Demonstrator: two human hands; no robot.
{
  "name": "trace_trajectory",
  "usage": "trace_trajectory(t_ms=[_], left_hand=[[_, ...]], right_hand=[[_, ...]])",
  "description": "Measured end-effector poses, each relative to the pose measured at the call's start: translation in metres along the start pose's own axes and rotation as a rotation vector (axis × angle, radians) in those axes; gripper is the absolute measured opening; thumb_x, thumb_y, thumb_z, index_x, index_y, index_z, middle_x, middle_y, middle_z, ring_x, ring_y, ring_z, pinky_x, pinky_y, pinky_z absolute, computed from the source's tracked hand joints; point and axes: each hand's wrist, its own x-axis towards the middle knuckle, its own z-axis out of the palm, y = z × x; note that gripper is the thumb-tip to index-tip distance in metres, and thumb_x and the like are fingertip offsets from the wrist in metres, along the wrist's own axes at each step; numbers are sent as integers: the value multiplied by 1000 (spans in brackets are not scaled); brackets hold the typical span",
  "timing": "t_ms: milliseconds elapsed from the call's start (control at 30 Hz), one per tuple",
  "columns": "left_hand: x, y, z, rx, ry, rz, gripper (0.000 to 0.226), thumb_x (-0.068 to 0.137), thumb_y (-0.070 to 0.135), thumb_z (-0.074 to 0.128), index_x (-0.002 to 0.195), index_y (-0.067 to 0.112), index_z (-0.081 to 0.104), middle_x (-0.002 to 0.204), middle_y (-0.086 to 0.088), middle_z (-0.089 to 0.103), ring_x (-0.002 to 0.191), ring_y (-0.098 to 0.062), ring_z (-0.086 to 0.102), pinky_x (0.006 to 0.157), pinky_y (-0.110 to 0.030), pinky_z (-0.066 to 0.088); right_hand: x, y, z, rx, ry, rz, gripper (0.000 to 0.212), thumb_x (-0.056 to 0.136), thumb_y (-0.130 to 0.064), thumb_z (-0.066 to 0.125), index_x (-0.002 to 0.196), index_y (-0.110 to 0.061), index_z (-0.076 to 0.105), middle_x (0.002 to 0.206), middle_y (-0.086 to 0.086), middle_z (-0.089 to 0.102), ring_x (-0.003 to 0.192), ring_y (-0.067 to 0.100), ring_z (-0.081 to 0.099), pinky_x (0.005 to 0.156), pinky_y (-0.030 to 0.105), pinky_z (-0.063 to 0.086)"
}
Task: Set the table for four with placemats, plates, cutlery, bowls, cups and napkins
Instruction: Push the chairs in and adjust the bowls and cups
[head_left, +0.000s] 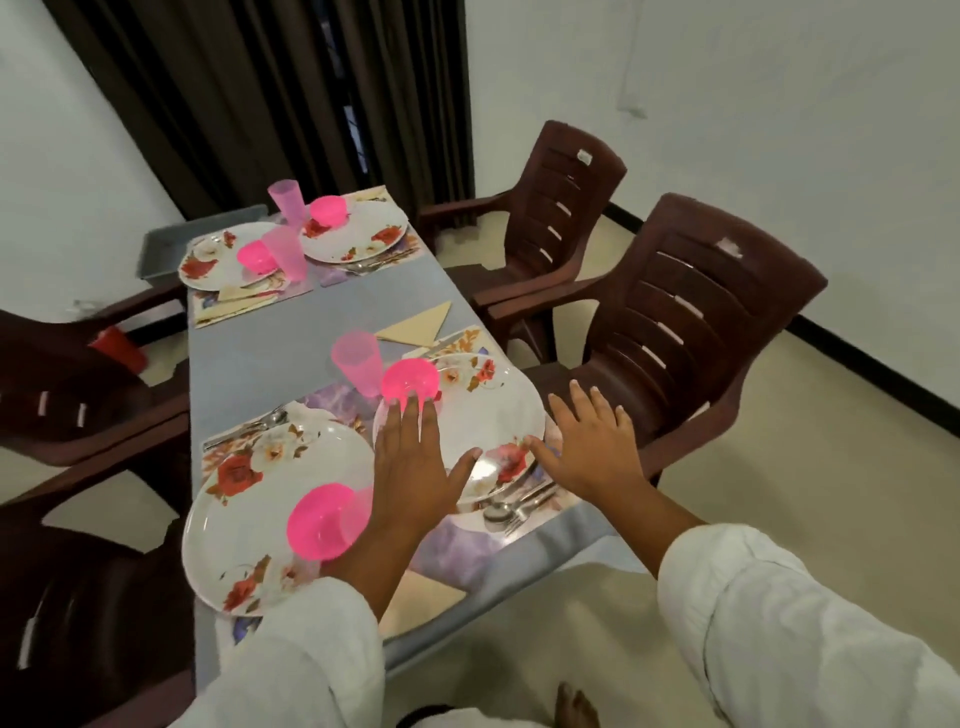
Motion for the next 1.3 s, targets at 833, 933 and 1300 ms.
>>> trace_trajectory(t_ms=[833,933,1300], left_hand=[[103,208,79,-156,-213,156,83,98,63,42,161,18,12,170,-3,5,156,-22,0,123,-35,5],[121,245,103,-145,-249,171,82,100,60,43,161,15,13,169,-6,8,156,-23,1,123,-35,5],[186,438,184,-332,-463,-407,77,99,54,51,151,1,33,159,-19,33,148,-35,27,122,-41,24]], right_hand=[[114,159,-34,-93,-23,-13,83,94,-75,26,160,-26,22,168,5,18,156,27,12,122,54,18],[137,203,-35,-86,-28,-30,82,94,-75,27,160,-26,23,168,5,20,155,28,14,122,54,19],[221,407,-68,-168,-113,-339,80,95,-72,29,160,-25,23,169,8,14,155,30,11,122,52,17]])
